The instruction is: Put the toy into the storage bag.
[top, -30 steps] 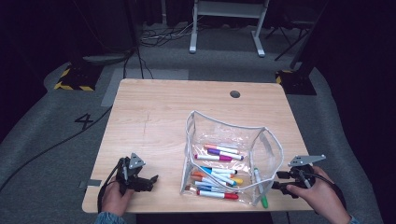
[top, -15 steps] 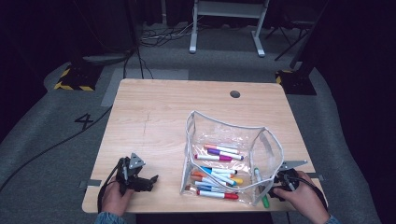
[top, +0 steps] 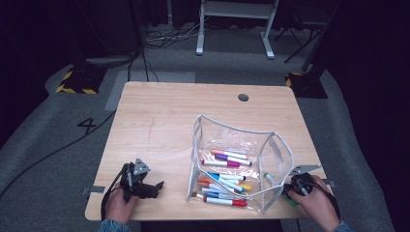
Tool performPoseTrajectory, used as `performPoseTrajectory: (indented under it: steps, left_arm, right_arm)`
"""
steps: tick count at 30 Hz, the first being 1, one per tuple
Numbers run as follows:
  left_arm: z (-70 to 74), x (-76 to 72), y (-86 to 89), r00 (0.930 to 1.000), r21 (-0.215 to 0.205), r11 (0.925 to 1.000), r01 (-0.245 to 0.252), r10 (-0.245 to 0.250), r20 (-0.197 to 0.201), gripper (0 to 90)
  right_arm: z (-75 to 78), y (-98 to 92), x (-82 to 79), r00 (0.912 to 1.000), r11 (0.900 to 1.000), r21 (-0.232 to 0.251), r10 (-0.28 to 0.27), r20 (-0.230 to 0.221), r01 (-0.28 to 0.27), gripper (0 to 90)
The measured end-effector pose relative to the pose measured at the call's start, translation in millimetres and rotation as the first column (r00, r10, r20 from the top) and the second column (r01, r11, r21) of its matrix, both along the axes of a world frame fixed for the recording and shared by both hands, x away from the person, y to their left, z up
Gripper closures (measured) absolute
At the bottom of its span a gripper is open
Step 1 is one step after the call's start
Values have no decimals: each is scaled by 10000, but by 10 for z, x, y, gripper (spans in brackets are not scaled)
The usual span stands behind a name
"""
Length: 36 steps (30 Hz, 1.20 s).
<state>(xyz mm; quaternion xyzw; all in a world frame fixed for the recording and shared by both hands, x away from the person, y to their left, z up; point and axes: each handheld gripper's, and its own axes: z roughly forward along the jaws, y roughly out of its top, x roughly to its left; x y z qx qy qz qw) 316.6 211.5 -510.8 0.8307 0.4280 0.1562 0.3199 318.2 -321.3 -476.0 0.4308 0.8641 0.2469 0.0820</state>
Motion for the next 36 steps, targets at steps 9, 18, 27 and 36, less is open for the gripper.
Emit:
performPoseTrajectory:
  steps: [9, 18, 27, 36]
  left_arm:
    - [1, 1, 2, 10000, 23, 10000, 16, -16, -4, 0]
    - [0, 0, 0, 10000, 3, 10000, -1, 1, 3, 0]
    - [0, -1, 0, 10000, 3, 10000, -4, 4, 4, 0]
    - [0, 0, 0, 10000, 3, 10000, 0, 0, 3, 0]
  right_arm:
    - [290, -107, -1, 9997, 9965, 796, -261, 25, 259, 768]
    - [775, -195, -1, 9982, 9953, 904, -396, 440, 355, 767]
    - [1312, -232, 37, 9930, 9948, 1014, -141, 1175, 21, 768]
    - [1714, -125, 42, 9871, 9928, 1101, 293, 1573, -470, 768]
